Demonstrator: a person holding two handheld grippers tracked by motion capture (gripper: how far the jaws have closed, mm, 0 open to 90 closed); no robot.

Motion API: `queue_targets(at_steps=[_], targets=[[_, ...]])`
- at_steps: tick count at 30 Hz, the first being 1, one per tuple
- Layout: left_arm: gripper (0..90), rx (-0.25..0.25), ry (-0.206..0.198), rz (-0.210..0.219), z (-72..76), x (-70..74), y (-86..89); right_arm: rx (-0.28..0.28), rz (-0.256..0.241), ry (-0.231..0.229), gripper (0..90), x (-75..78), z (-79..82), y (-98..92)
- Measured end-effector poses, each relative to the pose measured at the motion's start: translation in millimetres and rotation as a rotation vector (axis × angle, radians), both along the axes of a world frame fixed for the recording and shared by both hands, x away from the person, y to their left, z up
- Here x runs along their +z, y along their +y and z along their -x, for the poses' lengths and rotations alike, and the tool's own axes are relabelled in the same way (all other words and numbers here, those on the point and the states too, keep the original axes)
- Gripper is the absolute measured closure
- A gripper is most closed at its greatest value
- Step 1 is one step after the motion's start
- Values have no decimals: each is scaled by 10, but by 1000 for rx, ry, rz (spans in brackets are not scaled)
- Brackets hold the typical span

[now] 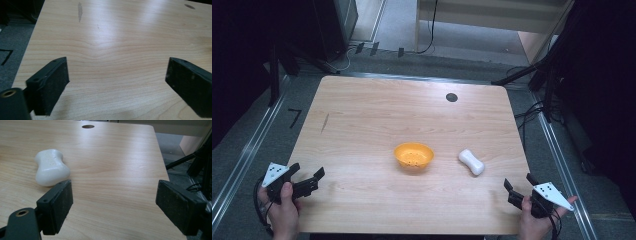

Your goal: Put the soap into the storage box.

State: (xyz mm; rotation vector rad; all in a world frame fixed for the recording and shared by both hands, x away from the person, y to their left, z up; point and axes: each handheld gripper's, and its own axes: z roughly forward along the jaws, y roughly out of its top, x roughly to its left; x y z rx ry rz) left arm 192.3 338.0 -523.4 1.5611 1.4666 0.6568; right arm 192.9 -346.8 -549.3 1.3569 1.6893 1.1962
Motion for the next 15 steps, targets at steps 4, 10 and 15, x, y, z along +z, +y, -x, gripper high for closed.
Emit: queue_targets(at_steps=[4, 10, 15], targets=[[32, 3, 2, -4, 1, 1, -1, 14, -13, 6, 169, 1, -2, -7], [21, 8, -6, -18, 3, 2, -11, -3, 31, 31, 15, 3, -11, 36], [21, 14, -8, -55, 1, 6, -48, 22, 45, 89, 0, 1, -63, 49]])
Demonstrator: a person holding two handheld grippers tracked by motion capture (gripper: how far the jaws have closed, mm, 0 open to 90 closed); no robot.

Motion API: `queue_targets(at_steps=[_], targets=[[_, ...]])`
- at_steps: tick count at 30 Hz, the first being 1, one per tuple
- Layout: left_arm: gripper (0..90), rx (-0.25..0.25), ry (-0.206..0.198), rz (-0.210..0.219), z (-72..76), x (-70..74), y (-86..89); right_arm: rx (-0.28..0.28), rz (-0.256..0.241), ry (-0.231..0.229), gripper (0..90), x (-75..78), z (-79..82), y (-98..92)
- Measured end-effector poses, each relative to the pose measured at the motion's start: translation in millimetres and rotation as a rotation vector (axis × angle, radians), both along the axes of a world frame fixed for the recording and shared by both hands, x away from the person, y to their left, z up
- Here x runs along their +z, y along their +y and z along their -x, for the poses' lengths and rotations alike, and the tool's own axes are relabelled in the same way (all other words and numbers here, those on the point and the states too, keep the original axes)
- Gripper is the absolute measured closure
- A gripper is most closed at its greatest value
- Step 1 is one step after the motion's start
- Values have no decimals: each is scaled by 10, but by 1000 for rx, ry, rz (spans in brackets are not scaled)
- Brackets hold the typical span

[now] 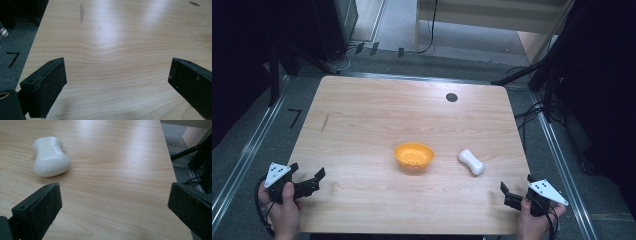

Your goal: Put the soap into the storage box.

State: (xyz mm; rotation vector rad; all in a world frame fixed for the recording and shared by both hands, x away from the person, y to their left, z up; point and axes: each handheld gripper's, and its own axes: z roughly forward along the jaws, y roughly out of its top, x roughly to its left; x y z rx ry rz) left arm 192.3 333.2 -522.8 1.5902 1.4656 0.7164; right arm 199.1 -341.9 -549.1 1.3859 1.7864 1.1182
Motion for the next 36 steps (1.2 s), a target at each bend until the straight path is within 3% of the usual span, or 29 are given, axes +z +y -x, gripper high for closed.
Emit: queue_targets(at_steps=[1, 2, 8, 11, 14, 23, 36], targets=[[21, 2, 1, -7, 2, 2, -7, -4, -11, 16, 0, 4, -7, -2], [20, 3, -2, -8, 2, 0, -12, -3, 9, 42, 0, 18, -31, -5], [11, 8, 0, -13, 0, 2, -7, 12, 59, 96, 0, 88, -89, 23], [11, 8, -1, -14, -2, 1, -15, 56, 113, 143, 0, 149, -162, 59], [10, 10, -4, -19, -1, 0, -22, 78, 134, 172, 0, 184, -210, 79], [0, 6, 5, -28, -4, 3, -24, 172, 173, 275, 0, 284, -381, 177], [0, 2, 6, -25, -11, 0, -22, 238, 212, 366, 1, 415, -587, 313]])
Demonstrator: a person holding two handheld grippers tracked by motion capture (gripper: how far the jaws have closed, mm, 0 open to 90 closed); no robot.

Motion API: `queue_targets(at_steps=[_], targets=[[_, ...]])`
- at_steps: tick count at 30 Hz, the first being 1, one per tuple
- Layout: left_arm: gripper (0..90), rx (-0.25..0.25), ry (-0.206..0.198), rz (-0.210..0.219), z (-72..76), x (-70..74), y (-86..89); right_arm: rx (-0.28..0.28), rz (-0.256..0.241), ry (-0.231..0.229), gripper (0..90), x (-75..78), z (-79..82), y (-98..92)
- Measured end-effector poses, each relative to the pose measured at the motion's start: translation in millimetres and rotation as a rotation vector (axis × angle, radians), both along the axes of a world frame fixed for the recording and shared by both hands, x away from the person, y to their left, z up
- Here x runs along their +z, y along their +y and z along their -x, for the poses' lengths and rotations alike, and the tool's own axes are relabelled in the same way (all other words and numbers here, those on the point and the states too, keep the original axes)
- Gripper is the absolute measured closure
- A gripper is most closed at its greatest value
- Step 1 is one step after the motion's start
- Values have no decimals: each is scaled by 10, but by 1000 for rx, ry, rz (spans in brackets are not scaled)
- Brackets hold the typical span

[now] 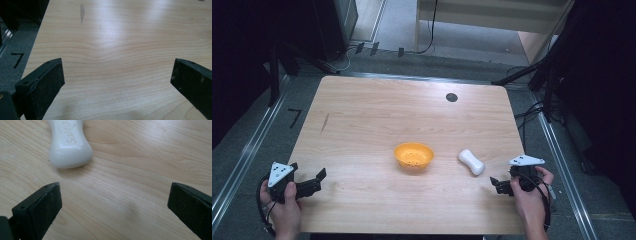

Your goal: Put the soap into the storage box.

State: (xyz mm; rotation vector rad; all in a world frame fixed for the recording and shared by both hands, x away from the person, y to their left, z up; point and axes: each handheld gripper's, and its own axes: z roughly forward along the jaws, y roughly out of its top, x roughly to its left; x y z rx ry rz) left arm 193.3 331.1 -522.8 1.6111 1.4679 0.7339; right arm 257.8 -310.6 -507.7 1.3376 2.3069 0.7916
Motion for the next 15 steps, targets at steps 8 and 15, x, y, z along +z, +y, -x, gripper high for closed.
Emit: queue_targets(at_steps=[8, 15], targets=[[0, -4, 4, 4, -5, -1, 0, 43, 18, 33, 103, 79, -132, 109], [0, 0, 4, 5, -6, -1, 6, 83, 42, 60, 99, 98, -238, 220]])
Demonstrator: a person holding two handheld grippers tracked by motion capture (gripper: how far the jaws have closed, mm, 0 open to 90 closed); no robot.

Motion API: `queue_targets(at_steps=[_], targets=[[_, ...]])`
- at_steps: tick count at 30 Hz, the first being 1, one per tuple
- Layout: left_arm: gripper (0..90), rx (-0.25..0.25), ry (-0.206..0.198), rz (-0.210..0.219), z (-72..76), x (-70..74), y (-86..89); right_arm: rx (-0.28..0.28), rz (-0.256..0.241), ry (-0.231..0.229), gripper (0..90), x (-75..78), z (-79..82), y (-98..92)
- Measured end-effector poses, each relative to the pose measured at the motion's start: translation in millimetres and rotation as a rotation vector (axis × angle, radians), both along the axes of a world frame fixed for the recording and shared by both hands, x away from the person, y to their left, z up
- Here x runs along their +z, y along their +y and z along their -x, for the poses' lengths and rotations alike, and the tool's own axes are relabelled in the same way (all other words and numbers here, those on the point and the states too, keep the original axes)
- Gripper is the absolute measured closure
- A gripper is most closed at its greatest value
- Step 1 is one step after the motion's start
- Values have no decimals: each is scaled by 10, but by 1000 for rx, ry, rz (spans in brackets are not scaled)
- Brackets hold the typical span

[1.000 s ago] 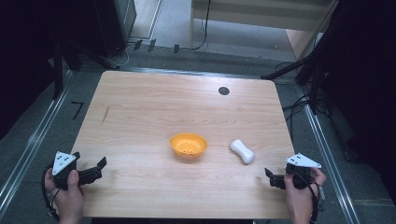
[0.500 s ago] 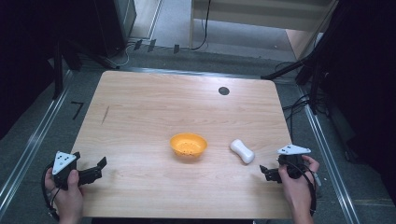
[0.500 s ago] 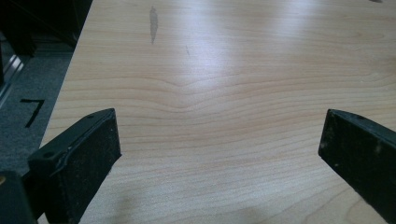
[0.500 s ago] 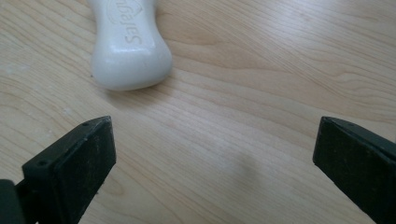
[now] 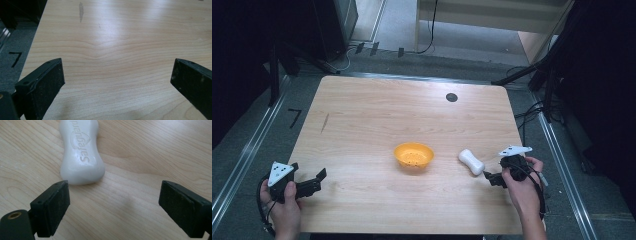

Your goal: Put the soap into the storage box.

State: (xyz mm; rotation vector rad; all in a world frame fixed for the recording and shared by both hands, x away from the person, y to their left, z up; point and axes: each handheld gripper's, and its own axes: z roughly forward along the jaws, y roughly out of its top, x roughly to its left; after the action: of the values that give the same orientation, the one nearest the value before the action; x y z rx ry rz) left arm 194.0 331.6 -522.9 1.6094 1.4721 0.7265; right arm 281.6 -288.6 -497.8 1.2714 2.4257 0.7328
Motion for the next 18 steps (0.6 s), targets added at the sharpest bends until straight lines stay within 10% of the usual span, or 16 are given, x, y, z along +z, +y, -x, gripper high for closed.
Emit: queue_targets(at_steps=[18], targets=[[0, 1, -1, 1, -2, 0, 2, 37, 22, 46, 100, -1, -202, 247]])
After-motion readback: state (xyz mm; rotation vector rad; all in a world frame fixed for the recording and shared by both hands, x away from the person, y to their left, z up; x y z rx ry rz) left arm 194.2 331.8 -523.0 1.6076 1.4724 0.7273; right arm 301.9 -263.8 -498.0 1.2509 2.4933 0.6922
